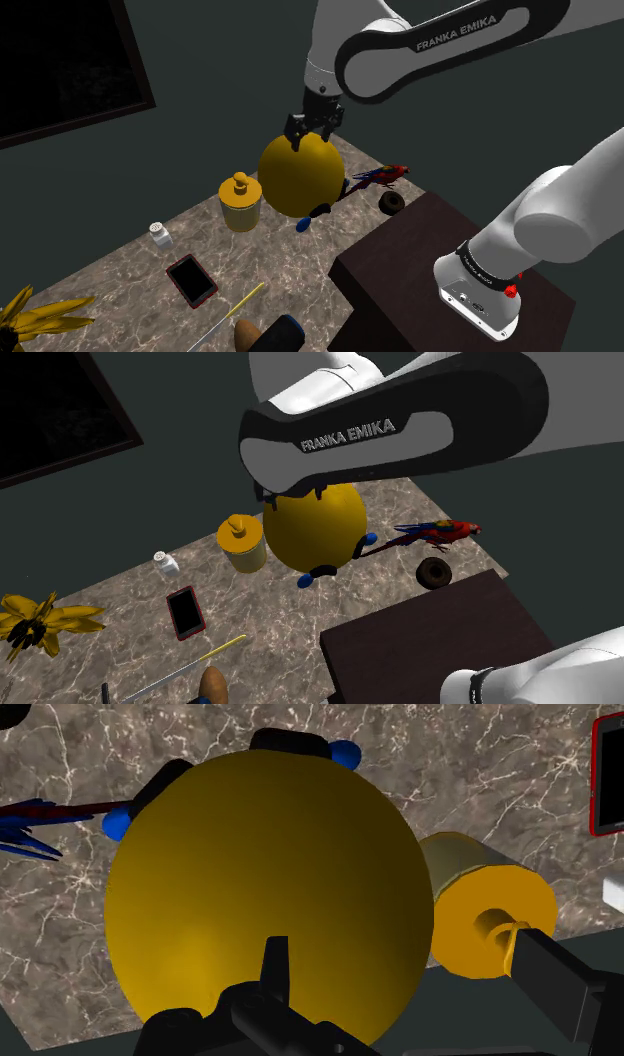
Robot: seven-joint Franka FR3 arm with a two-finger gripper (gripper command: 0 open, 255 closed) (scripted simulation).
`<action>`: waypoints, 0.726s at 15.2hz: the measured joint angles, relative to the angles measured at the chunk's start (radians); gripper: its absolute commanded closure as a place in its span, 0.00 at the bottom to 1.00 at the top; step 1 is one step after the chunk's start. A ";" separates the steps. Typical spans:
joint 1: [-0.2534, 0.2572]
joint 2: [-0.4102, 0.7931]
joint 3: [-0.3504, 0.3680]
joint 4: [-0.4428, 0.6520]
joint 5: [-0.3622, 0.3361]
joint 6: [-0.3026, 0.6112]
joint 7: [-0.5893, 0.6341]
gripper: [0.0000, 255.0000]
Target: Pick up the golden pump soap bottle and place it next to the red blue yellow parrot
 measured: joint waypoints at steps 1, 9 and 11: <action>0.001 0.037 0.009 0.017 -0.020 0.018 0.024 0.00; 0.069 0.369 0.022 0.228 -0.224 0.100 0.234 0.00; 0.102 0.448 0.011 0.295 -0.268 0.103 0.280 0.00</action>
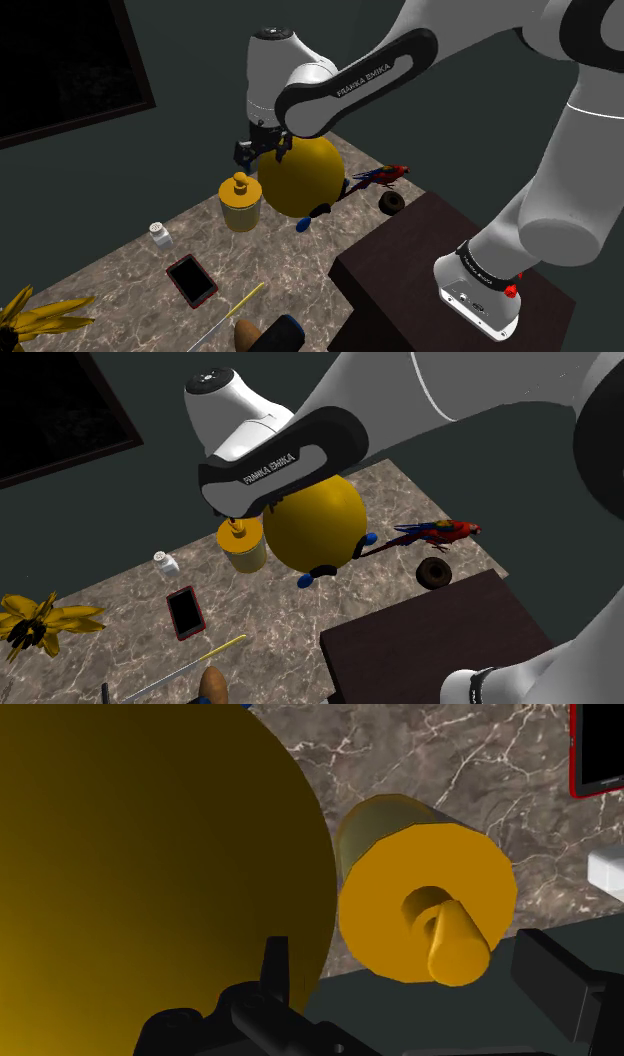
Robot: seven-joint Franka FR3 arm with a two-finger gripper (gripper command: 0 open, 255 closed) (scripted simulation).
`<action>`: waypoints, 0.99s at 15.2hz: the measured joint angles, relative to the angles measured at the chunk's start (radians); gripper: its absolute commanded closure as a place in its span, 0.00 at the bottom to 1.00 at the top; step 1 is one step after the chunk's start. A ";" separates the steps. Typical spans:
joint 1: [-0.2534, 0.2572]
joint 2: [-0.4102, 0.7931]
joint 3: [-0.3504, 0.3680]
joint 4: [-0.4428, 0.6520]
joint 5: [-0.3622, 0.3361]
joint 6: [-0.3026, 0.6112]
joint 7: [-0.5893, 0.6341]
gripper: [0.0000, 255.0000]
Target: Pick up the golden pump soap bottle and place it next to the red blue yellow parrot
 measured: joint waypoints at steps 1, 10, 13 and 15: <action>0.019 0.045 -0.008 0.043 -0.022 -0.003 0.021 0.00; 0.107 0.259 -0.058 0.223 -0.109 0.019 0.096 0.00; 0.114 0.288 -0.069 0.230 -0.122 0.041 0.103 0.00; 0.116 0.295 -0.071 0.231 -0.125 0.045 0.105 0.00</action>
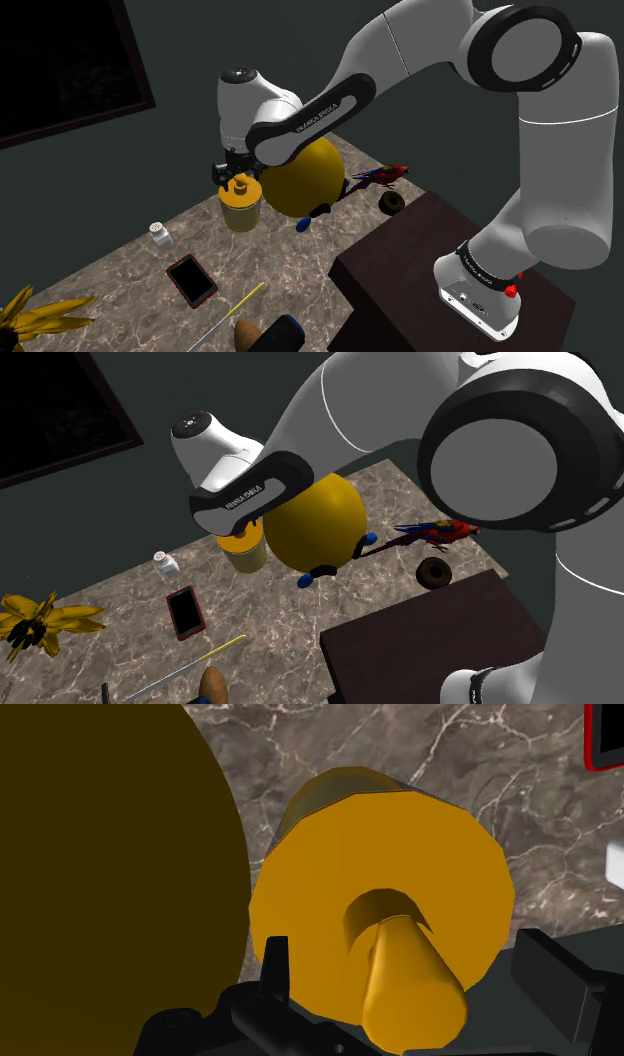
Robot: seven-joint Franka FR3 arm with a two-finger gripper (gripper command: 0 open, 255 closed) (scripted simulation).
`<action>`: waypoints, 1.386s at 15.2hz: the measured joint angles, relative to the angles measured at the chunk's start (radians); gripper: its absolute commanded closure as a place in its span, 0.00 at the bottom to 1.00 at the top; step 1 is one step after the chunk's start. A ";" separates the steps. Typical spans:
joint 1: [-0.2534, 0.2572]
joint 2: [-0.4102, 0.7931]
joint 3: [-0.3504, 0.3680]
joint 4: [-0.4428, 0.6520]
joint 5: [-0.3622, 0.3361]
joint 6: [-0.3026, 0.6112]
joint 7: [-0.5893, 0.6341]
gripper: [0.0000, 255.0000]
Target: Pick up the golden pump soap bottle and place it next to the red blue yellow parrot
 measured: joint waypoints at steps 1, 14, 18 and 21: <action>0.000 0.001 -0.001 0.000 -0.001 0.001 0.000 0.00; 0.000 0.002 -0.001 0.001 -0.001 0.002 0.000 1.00; -0.004 -0.017 0.007 0.001 0.009 -0.018 -0.006 1.00; -0.011 -0.042 0.016 0.000 0.021 -0.041 -0.014 1.00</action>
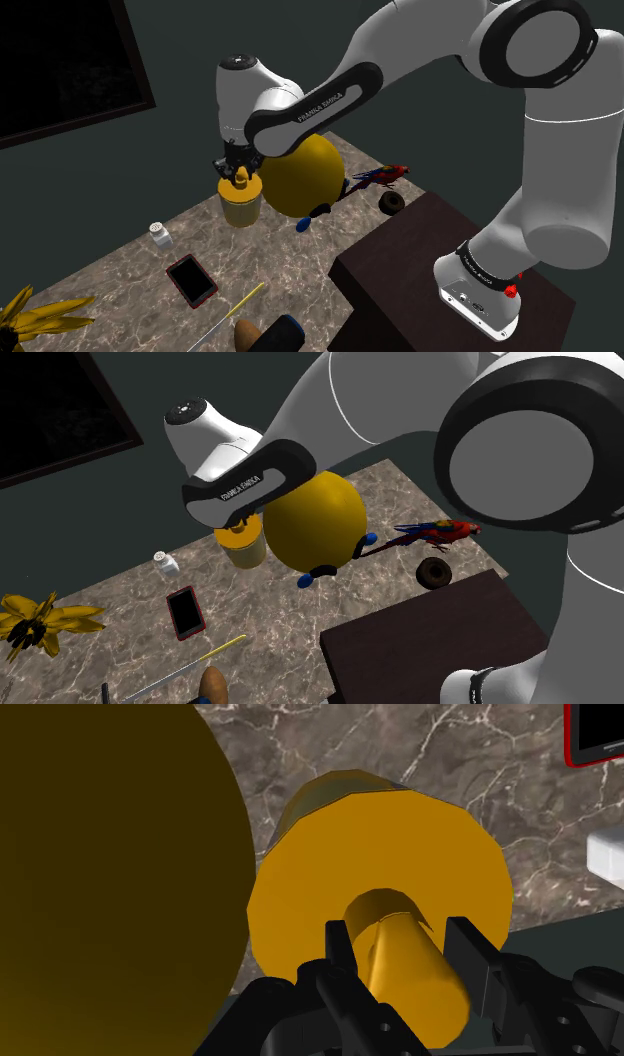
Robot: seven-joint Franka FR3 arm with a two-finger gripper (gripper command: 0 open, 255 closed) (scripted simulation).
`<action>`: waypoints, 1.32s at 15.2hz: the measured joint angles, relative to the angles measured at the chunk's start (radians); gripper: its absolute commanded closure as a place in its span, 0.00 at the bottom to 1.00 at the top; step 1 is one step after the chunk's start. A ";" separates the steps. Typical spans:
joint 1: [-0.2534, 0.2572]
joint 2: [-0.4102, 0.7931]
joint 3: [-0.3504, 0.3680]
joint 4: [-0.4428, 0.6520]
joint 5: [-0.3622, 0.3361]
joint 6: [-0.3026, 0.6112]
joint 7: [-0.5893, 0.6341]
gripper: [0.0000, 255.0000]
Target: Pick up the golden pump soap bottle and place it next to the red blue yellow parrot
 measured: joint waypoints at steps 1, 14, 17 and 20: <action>-0.003 -0.008 0.003 0.004 0.005 -0.010 -0.005 1.00; -0.027 -0.107 0.039 0.031 0.061 -0.130 -0.046 1.00; -0.031 -0.129 0.047 0.042 0.074 -0.163 -0.055 1.00; -0.037 -0.149 0.052 0.054 0.086 -0.192 -0.066 1.00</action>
